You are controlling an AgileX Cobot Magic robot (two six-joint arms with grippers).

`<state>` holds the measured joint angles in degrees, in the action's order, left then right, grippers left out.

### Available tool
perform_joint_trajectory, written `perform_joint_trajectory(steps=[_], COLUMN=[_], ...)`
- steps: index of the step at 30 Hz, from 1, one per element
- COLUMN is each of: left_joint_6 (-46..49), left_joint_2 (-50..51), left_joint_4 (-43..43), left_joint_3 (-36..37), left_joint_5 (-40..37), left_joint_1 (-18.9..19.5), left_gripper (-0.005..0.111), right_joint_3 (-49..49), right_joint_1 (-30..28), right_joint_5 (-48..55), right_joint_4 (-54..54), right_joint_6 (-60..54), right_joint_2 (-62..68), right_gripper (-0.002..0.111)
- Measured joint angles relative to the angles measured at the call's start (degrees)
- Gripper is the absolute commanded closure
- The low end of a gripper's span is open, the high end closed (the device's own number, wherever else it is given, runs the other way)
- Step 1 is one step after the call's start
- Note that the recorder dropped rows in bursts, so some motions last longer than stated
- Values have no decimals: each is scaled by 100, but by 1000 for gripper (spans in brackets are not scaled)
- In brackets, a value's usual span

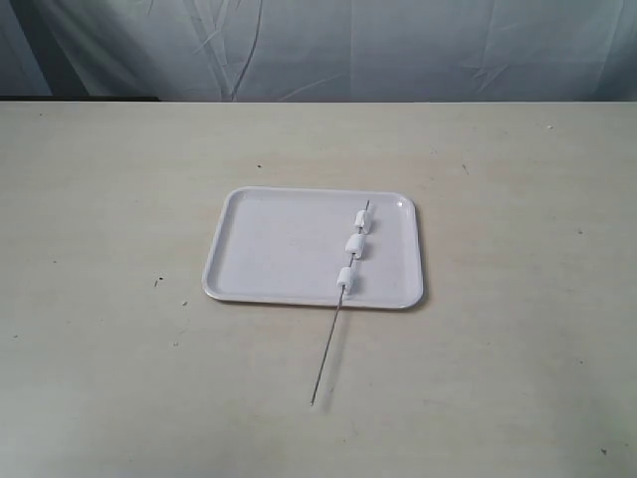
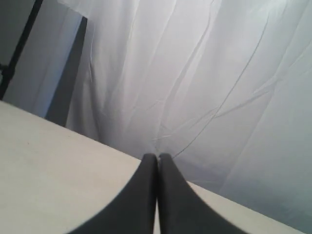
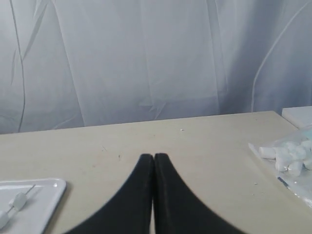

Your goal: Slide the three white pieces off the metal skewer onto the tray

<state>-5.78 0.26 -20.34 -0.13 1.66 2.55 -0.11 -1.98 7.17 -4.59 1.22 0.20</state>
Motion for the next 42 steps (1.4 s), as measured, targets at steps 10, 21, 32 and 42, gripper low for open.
perform_joint_trajectory(steps=[10,21,32,42], left_joint_6=[668,2594,3770,5800], left_joint_2=[0,1512,4771,6796], left_joint_4=[-1871,-2129,-2531,-4815], left_joint_3=[-132,-1939,-3160,-3214], left_joint_5=[-1038,-2582,-4365,-5178], left_joint_1=[-259,-536,-536,-536], left_gripper=[107,107,107,81], right_joint_3=[0,0,0,-342], right_joint_1=[0,0,0,0], right_joint_5=[-150,5,287,1350], right_joint_4=[-1070,-1607,-2747,-5278], right_joint_6=[0,11,11,-2475], right_joint_2=[0,0,0,116], right_gripper=[109,109,109,109])
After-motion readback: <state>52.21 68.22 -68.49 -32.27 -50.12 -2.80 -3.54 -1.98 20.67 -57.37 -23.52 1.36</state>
